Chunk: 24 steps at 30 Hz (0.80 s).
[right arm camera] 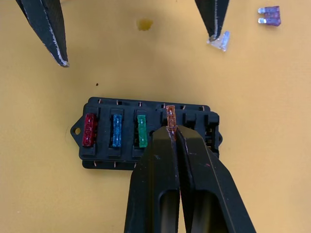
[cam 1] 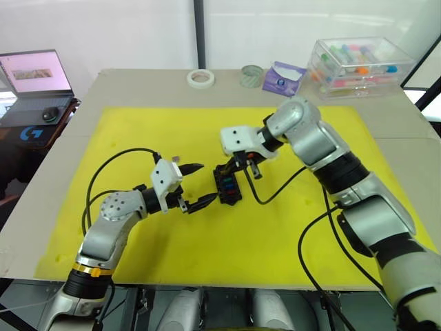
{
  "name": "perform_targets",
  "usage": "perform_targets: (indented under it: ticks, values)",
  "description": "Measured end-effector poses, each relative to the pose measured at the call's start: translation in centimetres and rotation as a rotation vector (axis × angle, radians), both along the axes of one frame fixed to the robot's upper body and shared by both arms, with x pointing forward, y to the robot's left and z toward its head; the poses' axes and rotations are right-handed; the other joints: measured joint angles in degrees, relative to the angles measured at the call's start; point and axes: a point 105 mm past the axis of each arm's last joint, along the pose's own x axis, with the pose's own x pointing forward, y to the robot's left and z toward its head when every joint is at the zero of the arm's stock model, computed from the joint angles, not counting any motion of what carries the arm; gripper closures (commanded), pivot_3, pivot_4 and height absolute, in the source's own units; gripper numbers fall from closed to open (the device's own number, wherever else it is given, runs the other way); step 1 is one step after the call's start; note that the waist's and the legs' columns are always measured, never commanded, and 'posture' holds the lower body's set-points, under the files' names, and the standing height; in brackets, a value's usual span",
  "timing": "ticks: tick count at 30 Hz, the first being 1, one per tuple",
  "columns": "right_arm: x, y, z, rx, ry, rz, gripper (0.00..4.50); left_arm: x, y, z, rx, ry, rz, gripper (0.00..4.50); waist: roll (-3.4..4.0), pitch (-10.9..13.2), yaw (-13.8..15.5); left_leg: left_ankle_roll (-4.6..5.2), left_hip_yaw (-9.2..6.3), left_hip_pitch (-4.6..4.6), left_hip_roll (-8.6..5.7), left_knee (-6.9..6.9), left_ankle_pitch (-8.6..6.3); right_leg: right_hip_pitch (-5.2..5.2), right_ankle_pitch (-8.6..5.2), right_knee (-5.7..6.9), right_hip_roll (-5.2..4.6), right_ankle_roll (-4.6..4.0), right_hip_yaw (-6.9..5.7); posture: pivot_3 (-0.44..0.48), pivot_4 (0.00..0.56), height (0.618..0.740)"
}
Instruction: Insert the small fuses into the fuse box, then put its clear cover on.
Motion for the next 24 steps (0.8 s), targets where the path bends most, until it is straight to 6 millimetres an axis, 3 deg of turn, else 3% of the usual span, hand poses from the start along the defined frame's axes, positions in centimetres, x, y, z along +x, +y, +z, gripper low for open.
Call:
perform_targets:
  ticks: [24]
  values:
    - [0.22, -0.18, -0.25, -0.017, -0.011, 0.003, 4.50, 0.34, -0.25, 0.20, -0.009, -0.009, -0.017, 0.03, 0.00, 0.0, -0.1, 0.00, 0.00, 0.00, 0.00, 0.01, 0.00, 0.00, 0.00, 0.01, 0.00, 0.00, -0.02, 0.000, 0.150, 0.740]
